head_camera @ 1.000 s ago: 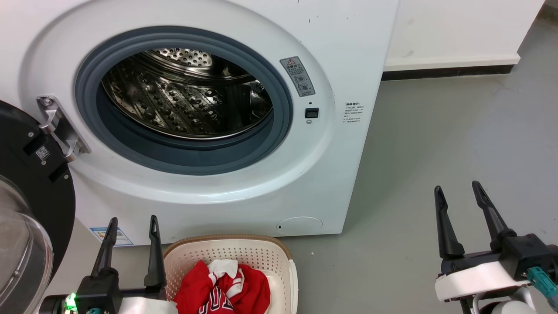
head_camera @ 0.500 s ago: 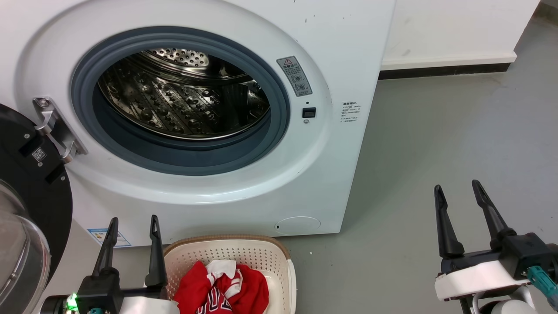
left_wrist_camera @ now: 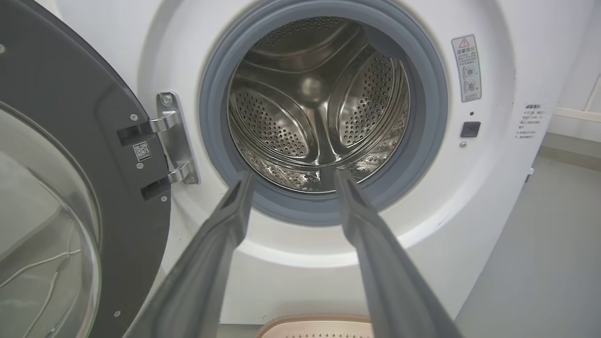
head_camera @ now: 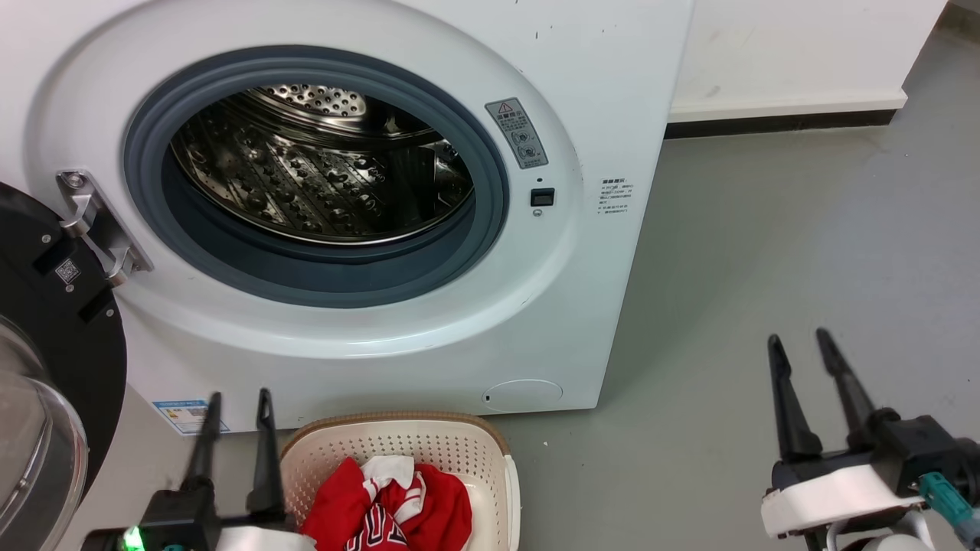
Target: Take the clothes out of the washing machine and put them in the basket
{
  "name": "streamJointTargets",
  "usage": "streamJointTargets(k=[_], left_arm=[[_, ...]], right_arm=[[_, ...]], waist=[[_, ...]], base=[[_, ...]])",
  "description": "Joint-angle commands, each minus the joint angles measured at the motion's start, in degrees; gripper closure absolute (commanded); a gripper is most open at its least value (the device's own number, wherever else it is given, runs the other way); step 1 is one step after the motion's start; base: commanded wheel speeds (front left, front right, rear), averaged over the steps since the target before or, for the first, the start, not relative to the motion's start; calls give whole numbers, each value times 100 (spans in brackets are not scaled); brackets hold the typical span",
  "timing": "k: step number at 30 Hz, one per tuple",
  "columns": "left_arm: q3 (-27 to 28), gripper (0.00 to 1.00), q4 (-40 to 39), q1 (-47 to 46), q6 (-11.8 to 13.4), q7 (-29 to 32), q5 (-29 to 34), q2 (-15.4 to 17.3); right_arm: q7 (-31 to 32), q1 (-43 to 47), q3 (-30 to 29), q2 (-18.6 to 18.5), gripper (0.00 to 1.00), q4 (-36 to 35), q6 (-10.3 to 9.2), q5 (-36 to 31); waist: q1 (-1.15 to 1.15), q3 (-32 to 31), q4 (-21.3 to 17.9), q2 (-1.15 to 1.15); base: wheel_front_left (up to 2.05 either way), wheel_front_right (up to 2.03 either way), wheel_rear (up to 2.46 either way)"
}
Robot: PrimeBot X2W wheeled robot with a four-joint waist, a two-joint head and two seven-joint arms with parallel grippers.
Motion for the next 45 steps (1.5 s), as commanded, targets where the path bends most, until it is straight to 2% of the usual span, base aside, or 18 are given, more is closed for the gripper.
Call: streamJointTargets(k=[1, 3, 28, 29, 45], left_arm=[[4, 100, -2, -10, -3, 3, -15, 1], [-6, 100, 121, 39, -3, 29, -32, -19], [107, 100, 570, -385, -261, 697, -2838, -24], [121, 100, 627, -443, -294, 785, -3213, -24], [176, 100, 844, -650, -421, 1109, -4573, -27]], right_arm=[[0, -3, 4, 0, 100, -11, 0, 15], [8, 47, 6, 0, 100, 97, 0, 33], [558, -145, -7, -121, 100, 376, -1, 3022], [635, -169, -17, -132, 100, 415, -2, 3415], [935, -262, -65, -159, 100, 554, -2, 4825]], waist=[[0, 0, 1, 0], [0, -1, 1, 0], [0, -31, 70, 0], [0, -36, 81, 0], [0, -56, 126, 0]], base=[[0, 0, 0], [0, 0, 0], [0, 0, 0], [0, 0, 0], [0, 0, 0]])
